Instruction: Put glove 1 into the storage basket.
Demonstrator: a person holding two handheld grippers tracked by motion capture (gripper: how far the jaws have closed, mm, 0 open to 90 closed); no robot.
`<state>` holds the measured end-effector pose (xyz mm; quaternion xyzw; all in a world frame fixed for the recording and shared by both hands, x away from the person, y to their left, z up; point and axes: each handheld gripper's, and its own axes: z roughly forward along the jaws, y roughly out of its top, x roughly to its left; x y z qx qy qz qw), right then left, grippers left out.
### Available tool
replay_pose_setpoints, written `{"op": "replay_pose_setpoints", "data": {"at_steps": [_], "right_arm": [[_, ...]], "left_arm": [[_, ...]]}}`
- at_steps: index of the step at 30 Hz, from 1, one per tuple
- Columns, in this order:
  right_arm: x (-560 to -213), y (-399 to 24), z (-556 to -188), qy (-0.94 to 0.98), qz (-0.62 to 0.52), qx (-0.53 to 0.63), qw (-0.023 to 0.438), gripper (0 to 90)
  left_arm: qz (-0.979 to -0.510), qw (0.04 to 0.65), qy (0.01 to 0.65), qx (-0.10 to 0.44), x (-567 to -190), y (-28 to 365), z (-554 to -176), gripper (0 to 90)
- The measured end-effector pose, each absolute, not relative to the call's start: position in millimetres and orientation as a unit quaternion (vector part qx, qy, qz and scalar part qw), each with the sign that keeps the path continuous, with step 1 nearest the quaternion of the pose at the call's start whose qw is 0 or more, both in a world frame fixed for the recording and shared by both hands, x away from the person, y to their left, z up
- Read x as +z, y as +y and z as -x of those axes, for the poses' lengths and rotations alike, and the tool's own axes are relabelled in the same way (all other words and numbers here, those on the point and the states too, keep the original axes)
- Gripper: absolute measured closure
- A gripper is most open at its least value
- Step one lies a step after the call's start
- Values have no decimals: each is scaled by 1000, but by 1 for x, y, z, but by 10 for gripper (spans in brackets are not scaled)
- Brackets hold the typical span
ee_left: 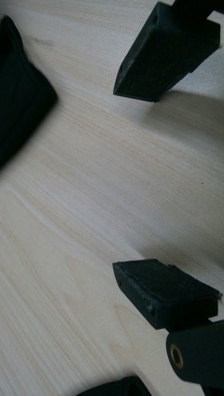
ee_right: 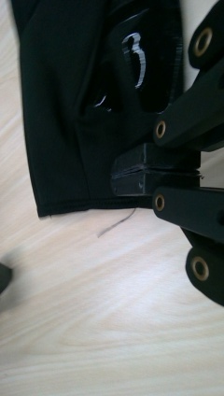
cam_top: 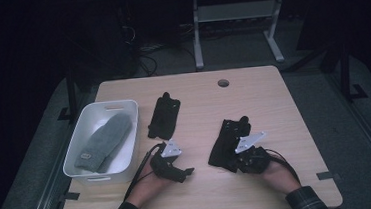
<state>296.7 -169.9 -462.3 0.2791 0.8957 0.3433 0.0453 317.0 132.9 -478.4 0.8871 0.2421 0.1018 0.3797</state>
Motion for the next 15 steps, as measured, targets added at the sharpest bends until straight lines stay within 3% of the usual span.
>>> {"op": "replay_pose_setpoints", "data": {"at_steps": [15], "right_arm": [[-462, -210, -254, 893, -294, 339, 45, 889]], "left_arm": [[-888, 377, 243, 101, -478, 133, -317, 122]]}}
